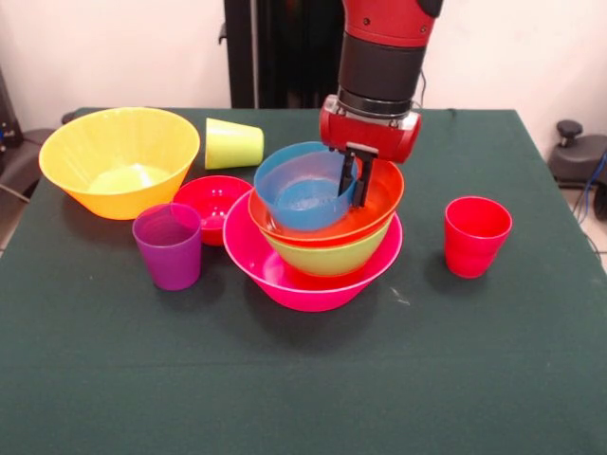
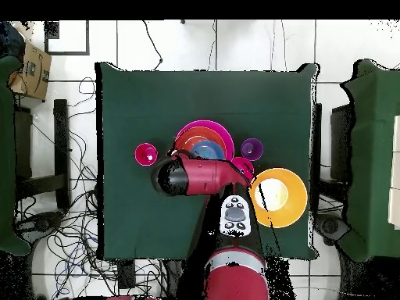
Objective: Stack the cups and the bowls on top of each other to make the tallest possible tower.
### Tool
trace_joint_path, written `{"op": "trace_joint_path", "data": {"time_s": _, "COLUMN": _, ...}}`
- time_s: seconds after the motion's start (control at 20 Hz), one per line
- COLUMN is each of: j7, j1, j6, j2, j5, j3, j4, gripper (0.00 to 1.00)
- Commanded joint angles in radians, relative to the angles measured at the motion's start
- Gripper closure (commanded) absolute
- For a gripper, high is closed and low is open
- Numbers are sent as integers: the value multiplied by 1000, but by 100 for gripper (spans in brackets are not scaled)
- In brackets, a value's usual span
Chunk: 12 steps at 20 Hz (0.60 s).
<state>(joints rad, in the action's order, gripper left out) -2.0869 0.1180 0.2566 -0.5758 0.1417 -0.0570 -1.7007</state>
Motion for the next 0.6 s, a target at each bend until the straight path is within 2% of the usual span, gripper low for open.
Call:
{"op": "trace_joint_path", "data": {"time_s": 0.05, "j7": -142, "j1": -8, "j6": -44, "j2": 34, "j5": -40, "j3": 36, "j4": 47, "gripper": 100}}
{"op": "trace_joint_path", "data": {"time_s": 0.6, "j7": -150, "j1": -40, "j6": -27, "j2": 50, "j5": -76, "j3": 23, "j4": 77, "gripper": 100}}
